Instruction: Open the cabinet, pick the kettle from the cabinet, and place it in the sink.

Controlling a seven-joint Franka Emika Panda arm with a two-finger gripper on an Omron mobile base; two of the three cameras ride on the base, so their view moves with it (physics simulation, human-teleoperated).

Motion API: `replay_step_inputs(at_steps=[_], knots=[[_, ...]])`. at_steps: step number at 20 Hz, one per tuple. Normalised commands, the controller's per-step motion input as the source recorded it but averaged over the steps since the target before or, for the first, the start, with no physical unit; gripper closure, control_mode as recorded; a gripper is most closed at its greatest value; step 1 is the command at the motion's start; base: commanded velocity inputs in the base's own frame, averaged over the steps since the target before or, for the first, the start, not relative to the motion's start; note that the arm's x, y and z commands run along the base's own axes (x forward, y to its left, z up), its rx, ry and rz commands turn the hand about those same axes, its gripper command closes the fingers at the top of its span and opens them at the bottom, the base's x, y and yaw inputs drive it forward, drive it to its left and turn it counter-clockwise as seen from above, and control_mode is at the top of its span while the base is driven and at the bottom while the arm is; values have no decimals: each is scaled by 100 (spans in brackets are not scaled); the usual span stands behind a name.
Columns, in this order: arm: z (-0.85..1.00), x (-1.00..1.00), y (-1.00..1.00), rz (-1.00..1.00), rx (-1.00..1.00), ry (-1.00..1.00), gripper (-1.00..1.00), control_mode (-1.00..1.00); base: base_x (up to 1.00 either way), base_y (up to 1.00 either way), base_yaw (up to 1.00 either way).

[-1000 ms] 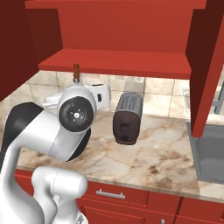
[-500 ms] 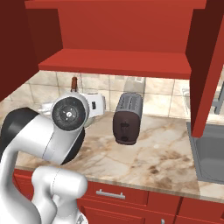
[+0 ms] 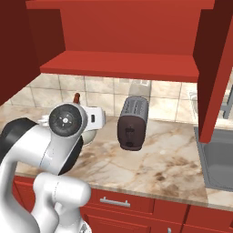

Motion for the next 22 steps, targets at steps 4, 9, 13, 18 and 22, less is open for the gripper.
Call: replay_step_inputs(at_steps=[4, 9, 13, 18, 22], knots=[[-33, 0, 7, -1, 3, 0, 100, -100, 0, 0, 0], [-21, 5, 0, 0, 6, 0, 100, -100, 0, 0, 0], [-15, 2, 0, 0, 6, 2, 100, -100, 0, 0, 0], [-9, 1, 0, 0, 0, 3, 100, -100, 0, 0, 0], [0, 0, 0, -1, -1, 1, 100, -100, 0, 0, 0]])
